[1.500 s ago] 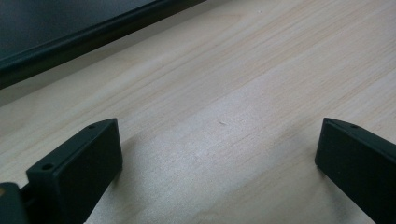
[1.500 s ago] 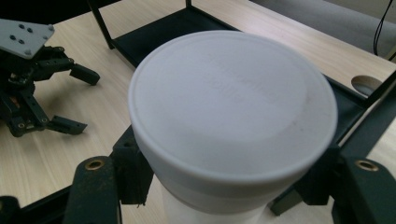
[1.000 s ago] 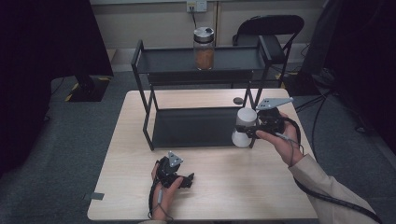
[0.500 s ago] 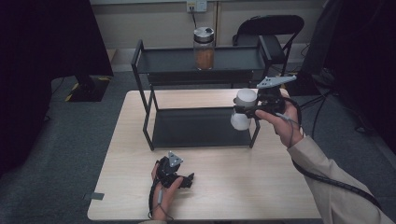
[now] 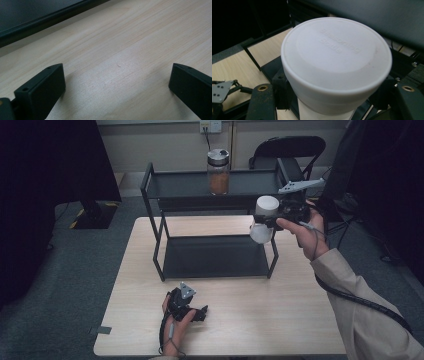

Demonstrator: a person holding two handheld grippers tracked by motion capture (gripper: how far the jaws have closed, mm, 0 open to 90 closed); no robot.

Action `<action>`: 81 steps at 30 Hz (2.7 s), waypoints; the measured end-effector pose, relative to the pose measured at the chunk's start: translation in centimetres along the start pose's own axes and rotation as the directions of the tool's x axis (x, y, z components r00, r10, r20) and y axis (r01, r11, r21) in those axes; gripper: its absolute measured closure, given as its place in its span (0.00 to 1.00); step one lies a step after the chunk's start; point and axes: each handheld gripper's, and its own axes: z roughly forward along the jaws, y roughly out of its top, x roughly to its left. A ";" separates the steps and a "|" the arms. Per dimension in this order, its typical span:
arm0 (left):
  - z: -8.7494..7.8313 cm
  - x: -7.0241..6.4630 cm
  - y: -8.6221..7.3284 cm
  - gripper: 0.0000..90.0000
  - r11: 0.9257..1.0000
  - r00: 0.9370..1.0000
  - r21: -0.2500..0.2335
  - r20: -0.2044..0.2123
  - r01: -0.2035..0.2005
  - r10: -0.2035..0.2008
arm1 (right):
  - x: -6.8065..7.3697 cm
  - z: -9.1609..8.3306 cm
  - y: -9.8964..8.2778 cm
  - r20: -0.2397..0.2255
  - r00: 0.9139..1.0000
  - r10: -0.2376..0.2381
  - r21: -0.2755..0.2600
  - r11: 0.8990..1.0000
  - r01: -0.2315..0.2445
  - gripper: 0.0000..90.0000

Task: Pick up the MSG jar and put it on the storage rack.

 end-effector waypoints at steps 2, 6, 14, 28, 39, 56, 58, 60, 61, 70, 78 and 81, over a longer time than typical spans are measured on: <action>0.0 0.0 0.0 0.00 1.000 1.000 0.000 0.000 0.000 0.000 | -0.1 -0.3 0.5 -0.002 1.000 0.004 -0.004 1.000 -0.004 0.38; 0.0 0.0 0.0 0.00 1.000 1.000 0.000 0.000 0.000 0.000 | -0.1 -0.9 1.5 -0.004 1.000 -0.001 -0.010 1.000 0.001 0.38; 0.0 0.0 0.0 0.00 1.000 1.000 0.000 0.000 0.000 0.000 | -0.1 -2.1 3.5 -0.007 1.000 -0.003 -0.038 0.999 0.002 0.38; 0.0 0.0 0.0 0.00 1.000 1.000 0.000 0.000 0.001 -0.001 | 0.6 -3.6 7.3 0.003 1.000 -0.018 -0.056 0.998 0.018 0.38; 0.0 0.0 0.0 0.00 1.000 1.000 0.001 0.000 -0.001 0.001 | 1.1 -4.2 10.1 0.022 0.999 -0.027 -0.056 0.998 0.028 0.38; 0.0 0.0 0.0 0.00 1.000 1.000 0.000 0.000 0.000 0.000 | 0.9 -2.6 13.4 0.083 0.996 -0.019 -0.052 0.998 0.023 0.38; 0.0 0.0 0.0 0.00 1.000 1.000 0.000 0.000 0.000 0.000 | 0.7 -2.1 13.6 0.084 0.996 -0.009 -0.055 0.998 0.014 0.38; 0.0 0.0 0.0 0.00 1.000 1.000 0.000 0.000 0.000 0.000 | 0.5 -1.6 13.9 0.093 0.996 -0.007 -0.052 0.999 0.012 0.38; 0.0 0.0 0.0 0.00 1.000 1.000 0.000 0.000 0.000 0.000 | 0.5 -1.4 14.1 0.100 0.995 -0.015 -0.046 0.999 0.019 0.38; 0.0 0.0 0.0 0.00 1.000 1.000 0.000 0.000 0.000 0.000 | -0.6 0.4 14.2 0.125 0.992 0.015 -0.037 0.999 -0.011 0.38; 0.0 0.0 0.0 0.00 1.000 1.000 0.000 0.001 0.000 0.000 | -1.1 1.5 13.9 0.123 0.992 0.023 -0.023 1.000 -0.020 0.38; 0.0 0.0 0.0 0.00 1.000 1.000 0.000 0.001 0.000 0.000 | -1.1 1.7 13.8 0.119 0.993 0.026 -0.031 0.999 -0.022 0.38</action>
